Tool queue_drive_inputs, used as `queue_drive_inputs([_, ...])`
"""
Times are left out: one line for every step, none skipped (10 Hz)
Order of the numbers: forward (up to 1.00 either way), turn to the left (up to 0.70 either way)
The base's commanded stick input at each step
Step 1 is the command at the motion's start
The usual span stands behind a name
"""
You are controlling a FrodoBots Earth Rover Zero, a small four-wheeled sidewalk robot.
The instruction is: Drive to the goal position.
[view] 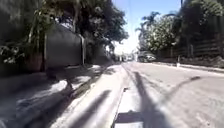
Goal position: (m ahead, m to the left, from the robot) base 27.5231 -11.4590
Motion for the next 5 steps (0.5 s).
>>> queue_drive_inputs([1.0,0.0])
queue_drive_inputs([1.0,0.0])
queue_drive_inputs([1.0,0.0])
queue_drive_inputs([1.0,-0.06])
queue_drive_inputs([1.0,-0.16])
